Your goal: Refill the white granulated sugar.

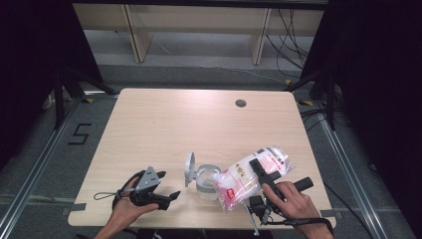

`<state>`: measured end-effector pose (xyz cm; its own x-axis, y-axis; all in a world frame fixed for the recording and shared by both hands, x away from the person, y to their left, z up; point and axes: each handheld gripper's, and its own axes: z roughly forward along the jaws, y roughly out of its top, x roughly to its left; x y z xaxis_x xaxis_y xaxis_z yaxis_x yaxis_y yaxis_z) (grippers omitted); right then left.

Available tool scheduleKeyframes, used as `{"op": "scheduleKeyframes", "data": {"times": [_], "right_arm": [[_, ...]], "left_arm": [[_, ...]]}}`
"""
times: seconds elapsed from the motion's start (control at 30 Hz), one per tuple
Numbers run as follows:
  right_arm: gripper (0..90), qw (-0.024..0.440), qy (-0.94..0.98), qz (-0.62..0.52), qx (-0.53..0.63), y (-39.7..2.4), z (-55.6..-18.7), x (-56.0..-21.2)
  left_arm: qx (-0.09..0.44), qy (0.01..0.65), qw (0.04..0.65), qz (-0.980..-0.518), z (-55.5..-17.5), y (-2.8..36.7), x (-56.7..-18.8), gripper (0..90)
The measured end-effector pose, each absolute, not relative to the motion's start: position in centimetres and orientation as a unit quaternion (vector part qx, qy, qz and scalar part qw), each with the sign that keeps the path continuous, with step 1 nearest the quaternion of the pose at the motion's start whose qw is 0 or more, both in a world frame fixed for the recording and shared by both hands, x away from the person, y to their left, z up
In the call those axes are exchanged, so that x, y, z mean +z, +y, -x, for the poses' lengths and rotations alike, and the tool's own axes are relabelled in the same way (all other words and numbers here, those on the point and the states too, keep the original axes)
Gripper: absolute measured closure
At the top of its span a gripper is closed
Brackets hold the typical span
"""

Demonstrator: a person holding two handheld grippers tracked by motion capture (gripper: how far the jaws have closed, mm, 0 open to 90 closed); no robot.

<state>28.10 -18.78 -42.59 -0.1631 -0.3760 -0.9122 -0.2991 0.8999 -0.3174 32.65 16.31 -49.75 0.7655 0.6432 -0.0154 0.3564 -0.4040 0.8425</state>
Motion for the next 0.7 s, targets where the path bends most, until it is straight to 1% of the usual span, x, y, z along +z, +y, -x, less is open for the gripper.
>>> {"op": "scheduleKeyframes", "data": {"times": [0.07,0.17,0.23,0.3,0.5,0.57,0.7], "right_arm": [[49.7,0.607,0.762,0.224,-0.034,-18.75,-28.09,-42.57],[49.8,0.607,0.759,0.232,-0.041,-18.59,-28.01,-42.57],[49.9,0.608,0.763,0.216,-0.035,-18.7,-27.84,-42.73],[49.9,0.608,0.759,0.228,-0.042,-18.55,-27.85,-42.55],[50.0,0.607,0.756,0.241,-0.038,-18.44,-28.01,-42.47],[50.1,0.606,0.763,0.222,-0.036,-18.63,-27.9,-42.69],[50.2,0.608,0.759,0.229,-0.041,-18.61,-27.92,-42.53]], "left_arm": [[0.16,0.296,0.446,-0.829,-32.7,16.44,-49.67,15.7],[0.158,0.304,0.454,-0.823,-32.64,16.31,-49.75,15.7],[0.159,0.304,0.453,-0.823,-32.63,16.32,-49.74,15.7],[0.163,0.292,0.446,-0.83,-32.75,16.47,-49.66,15.7],[0.158,0.304,0.453,-0.823,-32.63,16.31,-49.75,15.7],[0.157,0.302,0.447,-0.827,-32.65,16.4,-49.7,15.7],[0.158,0.302,0.451,-0.825,-32.66,16.35,-49.73,15.7]]}}
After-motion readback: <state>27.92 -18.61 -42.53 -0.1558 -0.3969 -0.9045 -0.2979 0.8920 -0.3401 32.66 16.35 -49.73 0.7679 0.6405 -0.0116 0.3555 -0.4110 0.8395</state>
